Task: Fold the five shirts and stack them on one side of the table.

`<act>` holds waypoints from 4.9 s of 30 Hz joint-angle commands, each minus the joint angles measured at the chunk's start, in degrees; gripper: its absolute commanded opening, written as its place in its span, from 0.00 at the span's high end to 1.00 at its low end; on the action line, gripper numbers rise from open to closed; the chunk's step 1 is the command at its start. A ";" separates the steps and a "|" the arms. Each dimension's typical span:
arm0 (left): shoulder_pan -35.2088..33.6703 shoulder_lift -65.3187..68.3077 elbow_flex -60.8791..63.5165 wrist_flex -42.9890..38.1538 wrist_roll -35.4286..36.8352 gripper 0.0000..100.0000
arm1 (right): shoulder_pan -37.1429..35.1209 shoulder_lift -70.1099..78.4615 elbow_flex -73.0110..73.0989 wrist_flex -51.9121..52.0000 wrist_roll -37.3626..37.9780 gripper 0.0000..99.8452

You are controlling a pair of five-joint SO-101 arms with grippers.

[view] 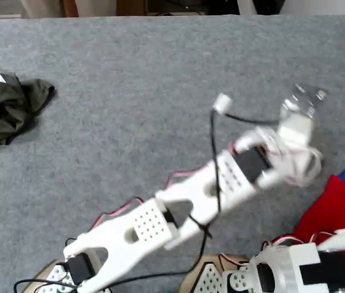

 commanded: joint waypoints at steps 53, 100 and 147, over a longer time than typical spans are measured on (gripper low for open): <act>-122.02 1.19 -2.29 21.36 -33.85 0.98 | -83.56 -16.92 9.10 1.67 -21.01 0.67; -114.11 -24.31 -3.08 -4.04 -17.23 0.98 | -84.26 -17.10 13.49 1.49 -21.01 0.67; -59.34 -64.92 71.30 21.36 -8.00 0.67 | -77.49 -12.09 3.74 3.34 -12.75 0.67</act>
